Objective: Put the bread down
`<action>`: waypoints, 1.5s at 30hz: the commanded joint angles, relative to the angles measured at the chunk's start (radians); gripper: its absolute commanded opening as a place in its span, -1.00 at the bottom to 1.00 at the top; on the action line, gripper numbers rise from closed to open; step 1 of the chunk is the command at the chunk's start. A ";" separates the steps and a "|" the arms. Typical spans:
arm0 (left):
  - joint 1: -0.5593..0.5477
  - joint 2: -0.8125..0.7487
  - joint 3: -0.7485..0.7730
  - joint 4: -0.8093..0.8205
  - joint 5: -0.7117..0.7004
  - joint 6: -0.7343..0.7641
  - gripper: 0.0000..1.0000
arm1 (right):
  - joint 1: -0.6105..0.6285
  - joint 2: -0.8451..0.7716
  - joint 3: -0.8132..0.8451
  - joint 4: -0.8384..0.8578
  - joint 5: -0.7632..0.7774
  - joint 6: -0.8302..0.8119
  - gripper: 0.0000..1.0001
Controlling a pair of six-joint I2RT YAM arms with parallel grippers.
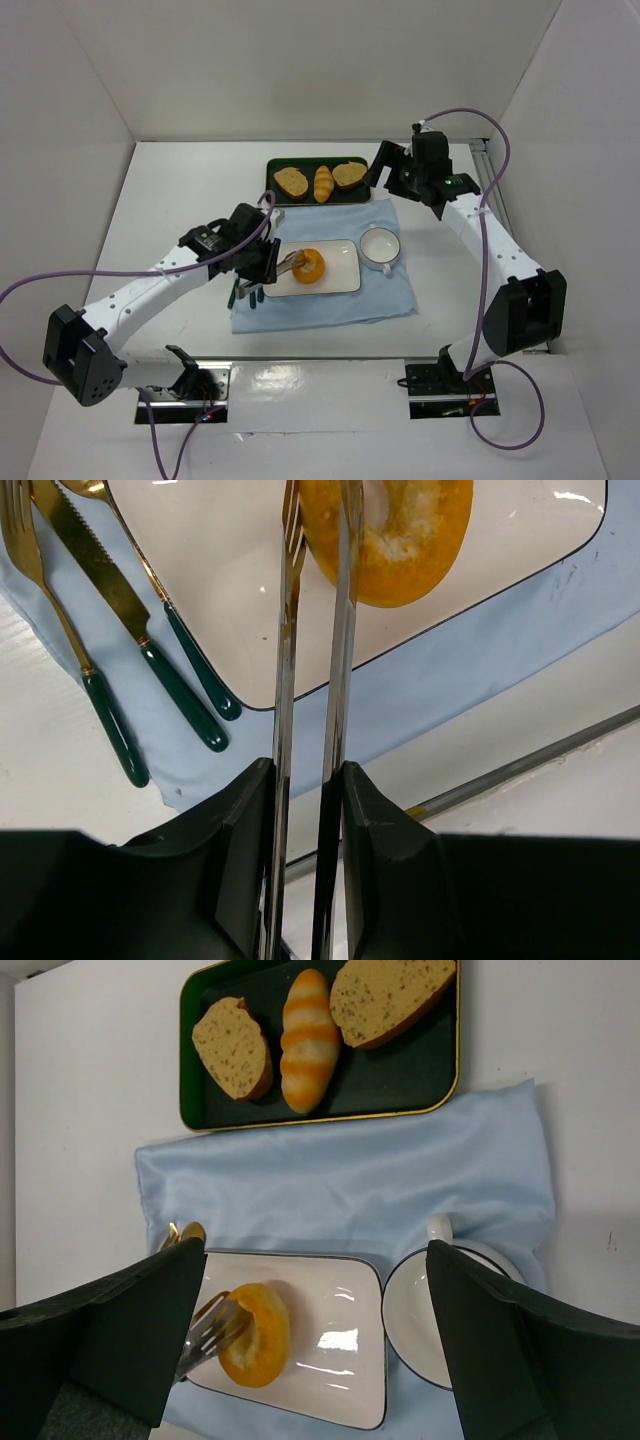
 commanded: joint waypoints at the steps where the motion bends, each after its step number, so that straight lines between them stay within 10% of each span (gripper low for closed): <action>1: -0.011 0.008 0.002 0.020 -0.019 -0.002 -0.20 | -0.007 -0.021 0.010 0.055 -0.022 0.001 0.96; 16: -0.020 -0.001 0.030 -0.065 -0.085 -0.022 0.30 | -0.016 -0.021 -0.036 0.112 -0.093 0.049 0.96; 35: -0.011 -0.105 0.221 -0.095 -0.179 -0.040 0.32 | -0.016 -0.012 -0.065 0.131 -0.130 0.067 0.93; 45: 0.166 -0.263 -0.027 0.048 -0.365 -0.097 0.32 | -0.026 -0.030 -0.085 0.112 -0.130 0.047 0.93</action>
